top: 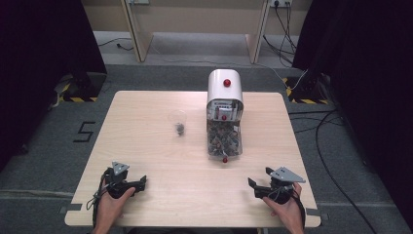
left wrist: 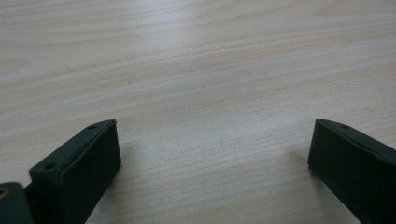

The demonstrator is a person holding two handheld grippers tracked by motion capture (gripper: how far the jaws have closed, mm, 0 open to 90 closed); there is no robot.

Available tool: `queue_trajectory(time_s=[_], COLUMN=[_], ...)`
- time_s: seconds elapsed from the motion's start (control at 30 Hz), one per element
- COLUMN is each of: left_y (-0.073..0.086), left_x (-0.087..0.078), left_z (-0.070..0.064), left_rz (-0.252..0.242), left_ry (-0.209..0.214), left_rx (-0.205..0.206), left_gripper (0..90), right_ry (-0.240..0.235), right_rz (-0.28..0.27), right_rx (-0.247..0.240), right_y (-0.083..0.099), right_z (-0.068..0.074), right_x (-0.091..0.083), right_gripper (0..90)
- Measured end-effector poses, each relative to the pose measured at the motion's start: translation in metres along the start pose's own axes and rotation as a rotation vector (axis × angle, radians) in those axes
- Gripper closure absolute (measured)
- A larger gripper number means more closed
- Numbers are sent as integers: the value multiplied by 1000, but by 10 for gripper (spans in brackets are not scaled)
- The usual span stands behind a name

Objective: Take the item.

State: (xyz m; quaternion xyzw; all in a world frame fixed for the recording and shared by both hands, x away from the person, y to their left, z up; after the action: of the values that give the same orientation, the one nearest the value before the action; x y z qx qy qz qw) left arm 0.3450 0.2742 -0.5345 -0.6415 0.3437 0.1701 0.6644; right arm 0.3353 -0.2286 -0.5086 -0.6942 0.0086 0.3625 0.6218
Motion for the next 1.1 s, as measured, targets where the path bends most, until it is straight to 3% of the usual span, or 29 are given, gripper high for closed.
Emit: queue_trajectory(time_s=[1.1], left_y=[0], left_x=[0], left_z=[0], left_rz=[0], left_ry=[-1], left_rx=[0], left_gripper=[18], right_ry=[44], right_rz=[21], right_rx=[6], right_y=[25], right_z=[-2], right_x=[-19], right_gripper=[171])
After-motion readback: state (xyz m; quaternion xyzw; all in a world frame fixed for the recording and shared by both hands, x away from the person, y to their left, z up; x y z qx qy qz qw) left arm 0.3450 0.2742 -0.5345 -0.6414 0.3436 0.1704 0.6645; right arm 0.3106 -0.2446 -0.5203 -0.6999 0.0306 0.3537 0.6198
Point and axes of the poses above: each handheld gripper's, and its own axes: x roughly forward along the jaws, y roughly out of its underside, z roughly to its left, the point moved 1 cm from there along x, roughly forward along the jaws, and after that the axes turned 3 degrees about y, right-handed, at the moved point
